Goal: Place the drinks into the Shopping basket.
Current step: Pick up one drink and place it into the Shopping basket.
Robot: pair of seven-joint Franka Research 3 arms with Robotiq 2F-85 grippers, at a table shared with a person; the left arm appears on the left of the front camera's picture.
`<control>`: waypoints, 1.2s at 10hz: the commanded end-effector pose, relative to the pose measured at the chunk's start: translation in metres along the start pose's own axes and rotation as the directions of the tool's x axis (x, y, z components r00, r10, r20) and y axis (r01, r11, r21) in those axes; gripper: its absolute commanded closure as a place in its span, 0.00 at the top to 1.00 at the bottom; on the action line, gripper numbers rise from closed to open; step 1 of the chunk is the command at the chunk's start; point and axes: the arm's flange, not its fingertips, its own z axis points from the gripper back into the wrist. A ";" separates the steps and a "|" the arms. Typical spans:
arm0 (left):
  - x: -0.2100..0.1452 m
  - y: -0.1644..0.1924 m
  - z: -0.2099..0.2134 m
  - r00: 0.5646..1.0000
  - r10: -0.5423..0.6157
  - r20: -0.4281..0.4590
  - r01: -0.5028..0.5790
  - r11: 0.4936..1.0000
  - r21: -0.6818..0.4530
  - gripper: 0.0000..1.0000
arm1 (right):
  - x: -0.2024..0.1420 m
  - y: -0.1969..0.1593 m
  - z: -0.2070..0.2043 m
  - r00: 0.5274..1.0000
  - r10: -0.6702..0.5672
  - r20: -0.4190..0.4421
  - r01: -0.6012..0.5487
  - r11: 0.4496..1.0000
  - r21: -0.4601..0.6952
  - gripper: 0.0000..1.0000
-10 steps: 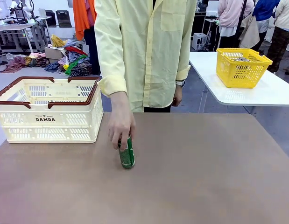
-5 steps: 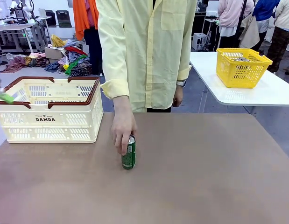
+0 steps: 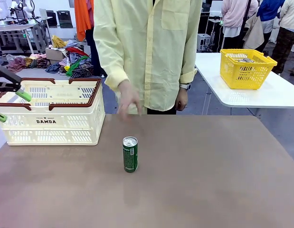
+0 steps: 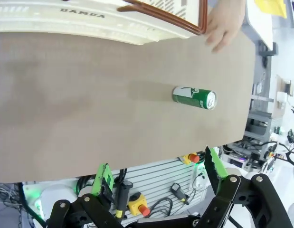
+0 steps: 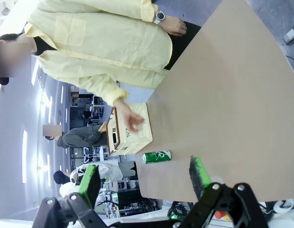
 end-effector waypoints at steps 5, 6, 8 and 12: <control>-0.020 -0.168 -0.118 0.997 -0.082 0.013 0.075 0.959 0.274 1.00 | 0.001 0.002 0.001 1.000 0.015 0.001 -0.015 1.000 0.017 1.00; -0.025 -0.199 -0.150 0.992 -0.123 -0.025 0.124 0.935 0.332 1.00 | 0.001 0.002 0.001 1.000 0.015 0.001 -0.015 1.000 0.017 1.00; -0.032 -0.250 -0.210 0.982 -0.184 -0.035 0.180 0.877 0.445 1.00 | 0.001 0.002 0.001 1.000 0.015 0.001 -0.015 1.000 0.017 1.00; -0.054 -0.249 -0.227 0.977 -0.208 -0.055 0.212 0.886 0.413 1.00 | 0.001 0.002 0.001 1.000 0.015 0.001 -0.015 1.000 0.017 1.00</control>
